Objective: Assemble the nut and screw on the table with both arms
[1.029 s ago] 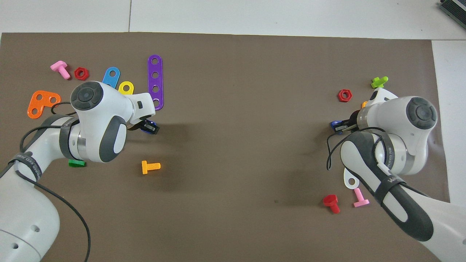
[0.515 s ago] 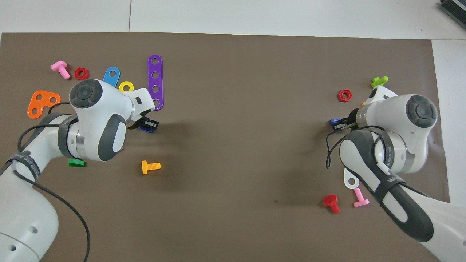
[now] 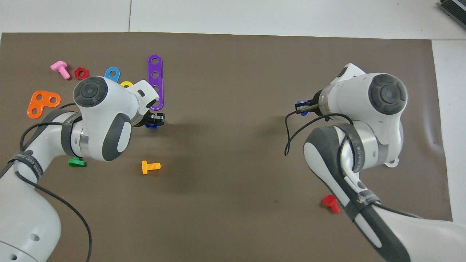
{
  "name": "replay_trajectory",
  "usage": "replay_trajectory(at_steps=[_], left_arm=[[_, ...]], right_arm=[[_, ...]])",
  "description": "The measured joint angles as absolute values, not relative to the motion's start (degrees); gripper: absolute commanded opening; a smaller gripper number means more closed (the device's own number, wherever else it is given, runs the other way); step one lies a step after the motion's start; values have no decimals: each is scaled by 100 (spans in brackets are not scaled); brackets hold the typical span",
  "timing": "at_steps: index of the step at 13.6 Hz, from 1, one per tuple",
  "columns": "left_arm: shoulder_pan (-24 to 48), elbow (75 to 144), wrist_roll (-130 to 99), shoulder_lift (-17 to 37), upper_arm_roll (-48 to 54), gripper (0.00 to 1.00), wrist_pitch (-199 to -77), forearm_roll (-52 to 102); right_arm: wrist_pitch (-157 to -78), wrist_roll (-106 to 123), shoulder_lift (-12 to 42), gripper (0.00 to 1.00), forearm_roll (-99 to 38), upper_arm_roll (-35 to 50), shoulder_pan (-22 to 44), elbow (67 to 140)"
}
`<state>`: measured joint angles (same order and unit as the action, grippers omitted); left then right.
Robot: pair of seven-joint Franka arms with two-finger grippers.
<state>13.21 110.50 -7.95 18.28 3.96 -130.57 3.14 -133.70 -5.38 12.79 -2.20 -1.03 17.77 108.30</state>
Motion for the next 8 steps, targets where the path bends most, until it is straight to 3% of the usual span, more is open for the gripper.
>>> replay_trajectory(at_steps=[4,8], left_arm=[[1333,10315,-1107,1817,369,0,-12146,314],[1331,9924,-1260,1816,366,0,-11712,315]], right_arm=[[-13380,-1812,1612,0,-164,-92,2632,10450],[-13434,-2324,1957,0,-122,-90,3065,10232]])
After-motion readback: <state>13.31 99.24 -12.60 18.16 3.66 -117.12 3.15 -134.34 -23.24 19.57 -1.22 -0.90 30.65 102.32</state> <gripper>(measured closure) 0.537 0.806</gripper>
